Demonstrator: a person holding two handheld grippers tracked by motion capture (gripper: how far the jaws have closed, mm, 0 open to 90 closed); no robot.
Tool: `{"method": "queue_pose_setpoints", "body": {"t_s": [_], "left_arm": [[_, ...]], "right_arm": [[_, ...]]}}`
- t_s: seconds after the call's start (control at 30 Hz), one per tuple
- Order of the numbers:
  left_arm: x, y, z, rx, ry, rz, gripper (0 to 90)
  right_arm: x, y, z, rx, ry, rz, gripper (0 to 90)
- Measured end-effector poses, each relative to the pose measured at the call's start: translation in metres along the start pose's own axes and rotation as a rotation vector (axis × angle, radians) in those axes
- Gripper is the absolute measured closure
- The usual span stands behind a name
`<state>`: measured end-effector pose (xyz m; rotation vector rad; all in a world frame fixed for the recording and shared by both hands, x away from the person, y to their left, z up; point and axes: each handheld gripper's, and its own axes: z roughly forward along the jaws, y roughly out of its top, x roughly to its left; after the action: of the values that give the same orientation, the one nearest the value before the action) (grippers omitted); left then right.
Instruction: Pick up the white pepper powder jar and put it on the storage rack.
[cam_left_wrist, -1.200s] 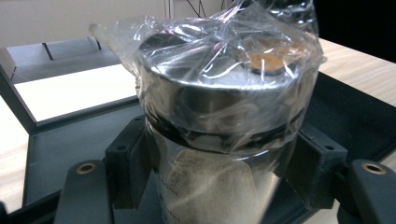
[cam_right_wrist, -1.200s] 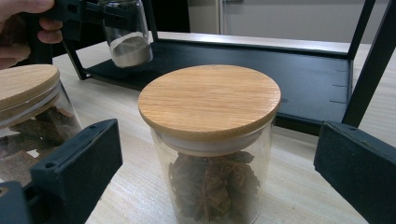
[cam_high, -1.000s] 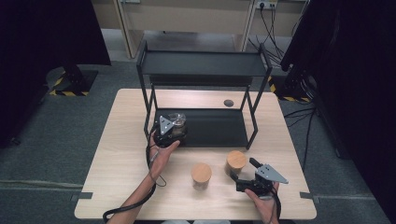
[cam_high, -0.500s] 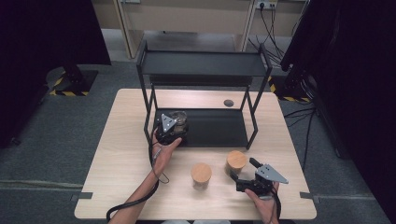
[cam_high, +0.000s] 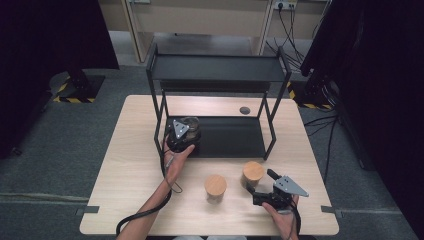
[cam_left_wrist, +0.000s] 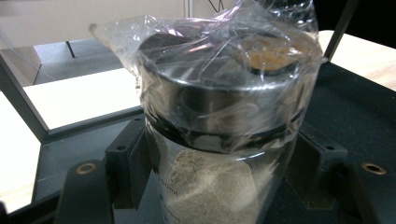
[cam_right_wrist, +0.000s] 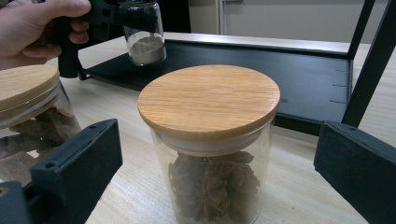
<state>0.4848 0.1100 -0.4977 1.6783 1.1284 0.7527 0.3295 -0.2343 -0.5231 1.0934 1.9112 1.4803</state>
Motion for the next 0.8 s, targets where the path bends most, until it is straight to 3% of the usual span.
{"method": "queue_pose_setpoints", "body": {"t_s": [0.8], "left_arm": [[0.0052,-0.0056,0.0085,0.003,0.046,-0.009,31.4]], "right_arm": [[0.0,0.0,0.0001,0.0,0.001,-0.001,1.4]]}}
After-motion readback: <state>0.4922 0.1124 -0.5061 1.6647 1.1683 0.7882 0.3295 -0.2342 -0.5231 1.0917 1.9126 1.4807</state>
